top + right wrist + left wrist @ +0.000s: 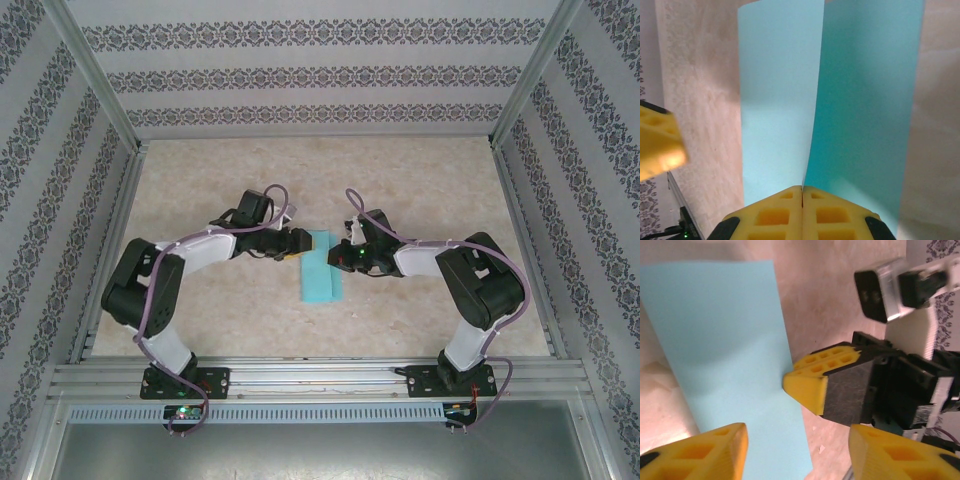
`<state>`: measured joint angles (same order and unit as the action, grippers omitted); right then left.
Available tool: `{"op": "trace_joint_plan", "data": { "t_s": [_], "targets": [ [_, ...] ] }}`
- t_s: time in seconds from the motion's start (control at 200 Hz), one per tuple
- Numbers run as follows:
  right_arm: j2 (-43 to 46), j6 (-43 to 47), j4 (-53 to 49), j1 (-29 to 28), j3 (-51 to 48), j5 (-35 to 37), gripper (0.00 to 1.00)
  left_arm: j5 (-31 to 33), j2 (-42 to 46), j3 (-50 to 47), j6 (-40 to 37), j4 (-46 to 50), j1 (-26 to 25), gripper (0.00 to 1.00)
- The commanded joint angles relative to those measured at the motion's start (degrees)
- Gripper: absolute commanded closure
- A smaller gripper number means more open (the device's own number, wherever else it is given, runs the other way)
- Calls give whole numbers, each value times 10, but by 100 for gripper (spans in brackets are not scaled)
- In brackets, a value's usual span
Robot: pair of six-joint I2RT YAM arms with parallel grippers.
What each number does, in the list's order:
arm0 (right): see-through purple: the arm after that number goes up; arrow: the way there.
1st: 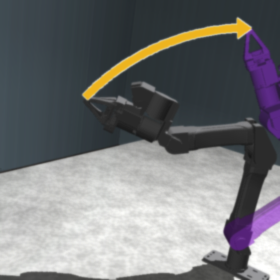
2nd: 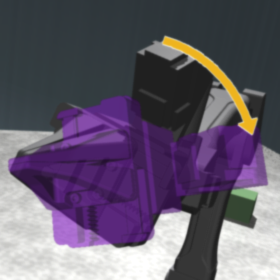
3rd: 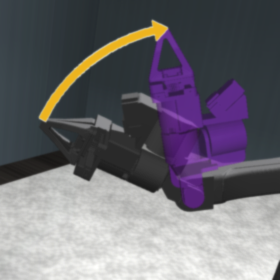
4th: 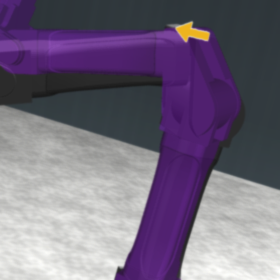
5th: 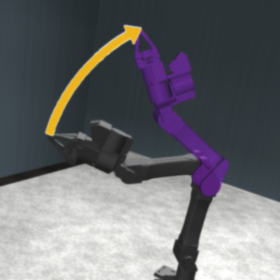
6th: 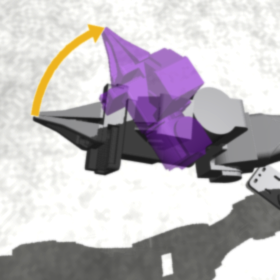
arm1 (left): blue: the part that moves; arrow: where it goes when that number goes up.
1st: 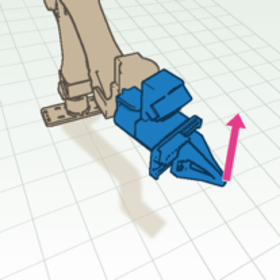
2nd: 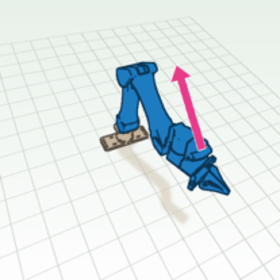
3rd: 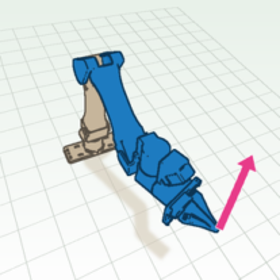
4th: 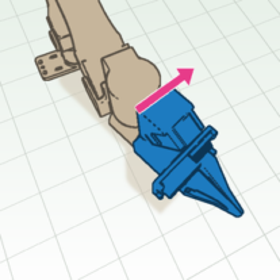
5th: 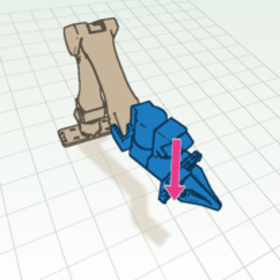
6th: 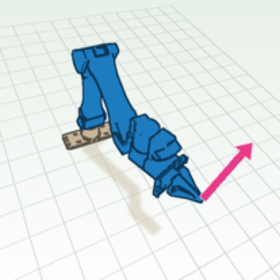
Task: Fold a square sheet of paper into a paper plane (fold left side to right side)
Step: First fold in half a square sheet of paper at the center of the table.
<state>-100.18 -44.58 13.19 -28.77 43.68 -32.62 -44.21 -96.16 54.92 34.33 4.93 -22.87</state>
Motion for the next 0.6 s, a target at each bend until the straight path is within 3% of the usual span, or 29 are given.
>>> {"op": "trace_joint_plan", "data": {
  "t_s": [0.0, 0.27, 0.595],
  "targets": [
    [-7, 19, -23, -7, 12, 20, 100, 62, 20, -1, -29, 70, -1, 42],
    [-14, 27, -38, -14, 27, 25, 100, 82, 21, -35, -17, 71, -1, 31],
    [-22, 34, -54, -17, 30, 35, 100, 87, -4, -50, 28, 30, -10, 30]
  ]
}}
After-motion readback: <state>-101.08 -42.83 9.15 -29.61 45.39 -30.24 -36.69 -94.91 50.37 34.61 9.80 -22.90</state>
